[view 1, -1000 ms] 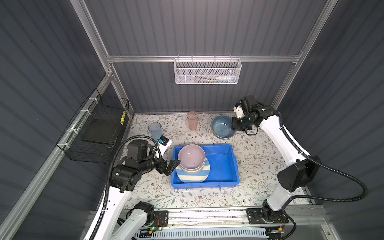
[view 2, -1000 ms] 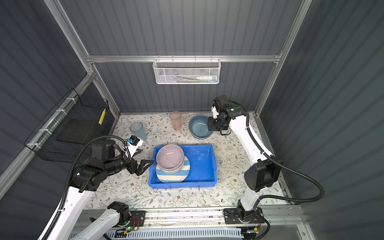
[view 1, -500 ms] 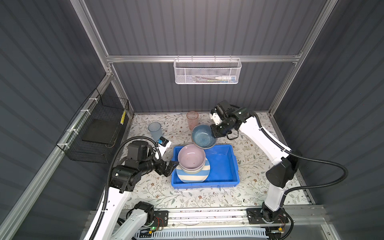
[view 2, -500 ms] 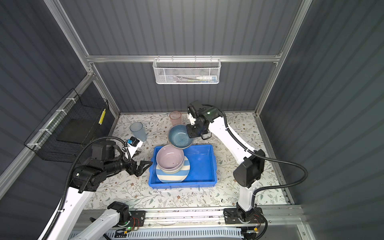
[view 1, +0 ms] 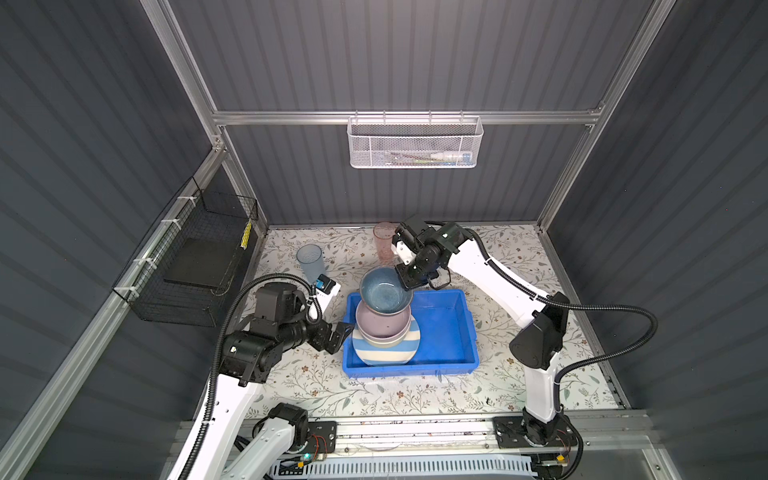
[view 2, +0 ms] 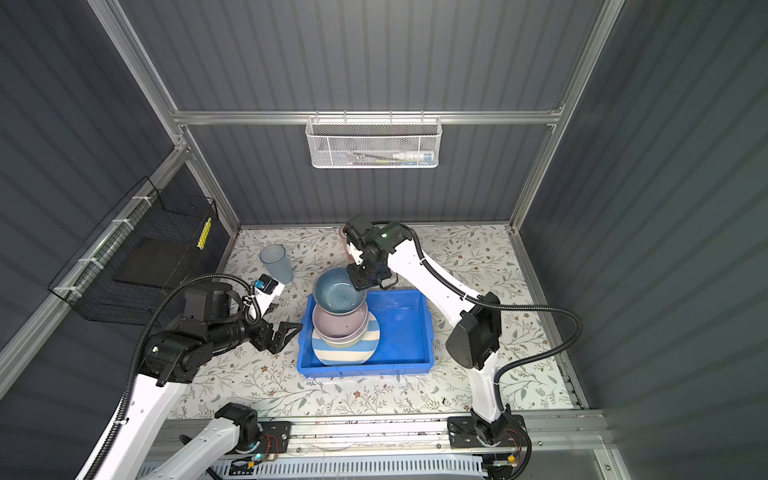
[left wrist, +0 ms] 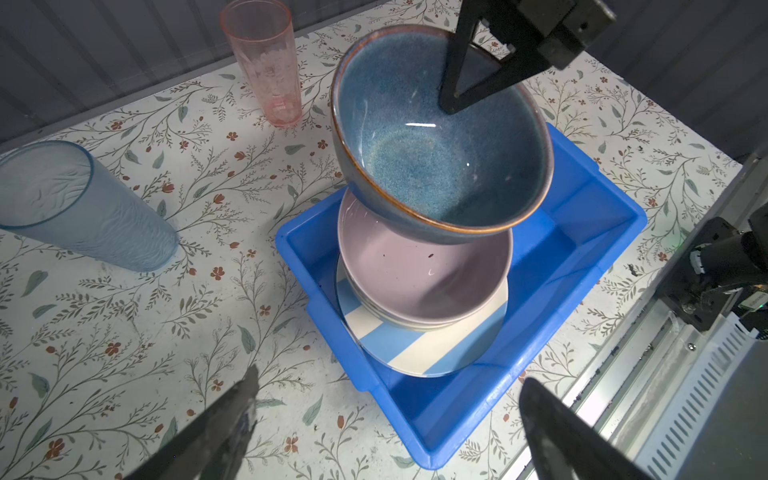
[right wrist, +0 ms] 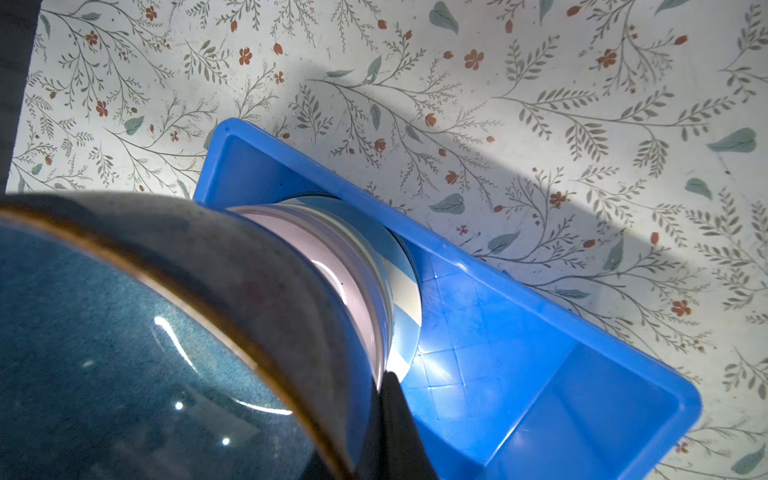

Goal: Place the mixed dishes into the plastic bin
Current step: 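Lift the dark blue bowl with the right gripper and carry it over the bin, then lower the dark blue bowl onto the lilac bowl with the right gripper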

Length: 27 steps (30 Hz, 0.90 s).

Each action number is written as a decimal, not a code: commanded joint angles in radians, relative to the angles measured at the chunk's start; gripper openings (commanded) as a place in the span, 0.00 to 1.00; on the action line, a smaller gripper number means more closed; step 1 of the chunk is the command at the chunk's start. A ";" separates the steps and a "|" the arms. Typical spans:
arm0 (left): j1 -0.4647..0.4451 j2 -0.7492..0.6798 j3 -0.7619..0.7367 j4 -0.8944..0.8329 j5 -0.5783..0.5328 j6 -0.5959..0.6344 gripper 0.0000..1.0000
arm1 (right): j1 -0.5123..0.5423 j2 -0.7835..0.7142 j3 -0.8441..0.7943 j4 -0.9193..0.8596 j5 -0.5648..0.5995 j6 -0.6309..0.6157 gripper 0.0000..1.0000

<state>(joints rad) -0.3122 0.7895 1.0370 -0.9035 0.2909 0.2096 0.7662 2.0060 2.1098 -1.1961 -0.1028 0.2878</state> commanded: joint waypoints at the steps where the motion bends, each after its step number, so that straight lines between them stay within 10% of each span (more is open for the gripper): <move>1: 0.007 -0.005 0.029 -0.023 -0.032 -0.015 1.00 | 0.020 -0.006 0.028 0.012 -0.014 0.020 0.00; 27: 0.007 0.020 0.024 -0.012 -0.069 -0.039 1.00 | 0.079 0.023 -0.106 0.039 0.041 0.054 0.00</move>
<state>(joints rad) -0.3122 0.8101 1.0374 -0.9051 0.2268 0.1867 0.8375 2.0365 2.0026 -1.1915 -0.0528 0.3222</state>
